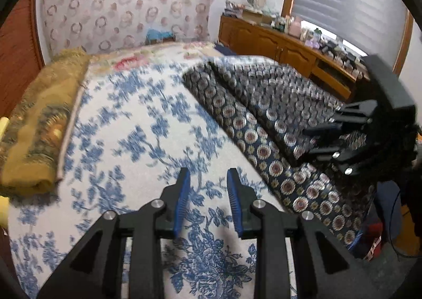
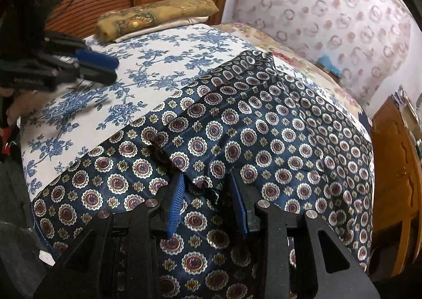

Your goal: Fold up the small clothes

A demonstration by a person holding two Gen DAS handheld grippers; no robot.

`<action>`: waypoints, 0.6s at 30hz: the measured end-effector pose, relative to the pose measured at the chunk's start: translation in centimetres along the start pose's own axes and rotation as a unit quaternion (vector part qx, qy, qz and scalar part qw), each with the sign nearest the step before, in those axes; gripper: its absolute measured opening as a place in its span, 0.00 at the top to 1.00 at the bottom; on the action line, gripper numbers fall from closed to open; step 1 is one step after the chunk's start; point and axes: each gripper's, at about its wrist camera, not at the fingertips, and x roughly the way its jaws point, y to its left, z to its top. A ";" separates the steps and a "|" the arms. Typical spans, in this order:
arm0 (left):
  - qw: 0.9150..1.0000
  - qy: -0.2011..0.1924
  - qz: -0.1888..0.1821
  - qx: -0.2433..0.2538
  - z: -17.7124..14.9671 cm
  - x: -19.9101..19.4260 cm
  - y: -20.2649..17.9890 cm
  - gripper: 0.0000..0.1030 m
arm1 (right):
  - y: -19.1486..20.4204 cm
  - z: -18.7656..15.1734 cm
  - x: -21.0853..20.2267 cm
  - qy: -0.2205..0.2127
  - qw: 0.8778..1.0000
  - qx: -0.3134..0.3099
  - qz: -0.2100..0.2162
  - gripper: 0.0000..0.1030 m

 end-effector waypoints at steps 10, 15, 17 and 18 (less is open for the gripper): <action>0.999 -0.045 0.005 -0.003 1.5 -3.0 0.0 0.81 | -1.4 0.8 -0.9 -0.030 0.999 -0.001 -0.018 0.95; 0.999 -0.046 0.005 -0.001 2.3 -3.1 -0.2 0.80 | -5.4 2.1 -3.5 -0.064 0.996 0.038 -0.053 0.96; 0.999 -0.045 -0.002 0.003 2.6 -2.7 -0.4 0.80 | -7.5 2.5 -4.2 -0.072 0.993 0.052 -0.072 0.96; 0.999 -0.043 -0.005 0.004 2.7 -2.6 -0.5 0.80 | -8.4 2.7 -4.4 -0.074 0.992 0.058 -0.083 0.96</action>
